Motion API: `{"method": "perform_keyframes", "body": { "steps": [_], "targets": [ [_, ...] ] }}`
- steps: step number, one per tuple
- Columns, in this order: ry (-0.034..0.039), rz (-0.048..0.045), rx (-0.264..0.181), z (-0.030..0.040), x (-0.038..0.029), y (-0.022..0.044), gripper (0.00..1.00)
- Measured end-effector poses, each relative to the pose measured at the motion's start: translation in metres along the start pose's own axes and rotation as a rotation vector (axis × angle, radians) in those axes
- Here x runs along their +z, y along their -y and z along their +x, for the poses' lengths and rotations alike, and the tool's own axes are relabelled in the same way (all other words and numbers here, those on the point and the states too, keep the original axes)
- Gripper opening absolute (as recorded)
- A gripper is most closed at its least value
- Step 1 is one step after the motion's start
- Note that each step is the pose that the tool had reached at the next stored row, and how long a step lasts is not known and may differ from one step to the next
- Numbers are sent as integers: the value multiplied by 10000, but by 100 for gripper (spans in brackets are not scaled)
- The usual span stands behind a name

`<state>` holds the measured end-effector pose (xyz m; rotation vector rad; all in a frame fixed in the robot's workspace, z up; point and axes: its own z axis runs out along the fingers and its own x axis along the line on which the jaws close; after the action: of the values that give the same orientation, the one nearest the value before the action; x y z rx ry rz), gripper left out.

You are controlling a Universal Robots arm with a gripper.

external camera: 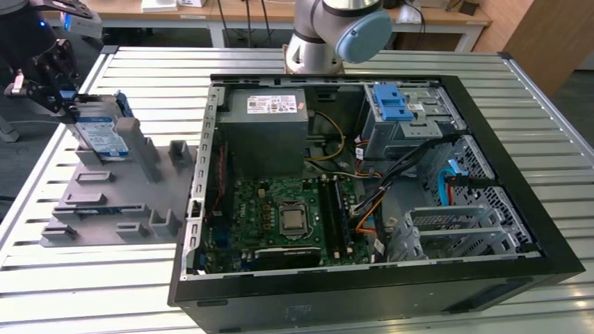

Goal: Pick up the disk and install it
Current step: 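Pick up the disk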

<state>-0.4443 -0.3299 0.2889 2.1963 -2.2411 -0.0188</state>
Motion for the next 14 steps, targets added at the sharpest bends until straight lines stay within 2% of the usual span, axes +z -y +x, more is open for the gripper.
{"method": "perform_keyframes", "body": {
  "steps": [7, 8, 14],
  "targets": [
    [0, 0, 0, 0, -1, 0, 43],
    [0, 0, 0, 0, -1, 0, 36],
    [-1, 0, 0, 0, -2, 0, 36]
  ]
}}
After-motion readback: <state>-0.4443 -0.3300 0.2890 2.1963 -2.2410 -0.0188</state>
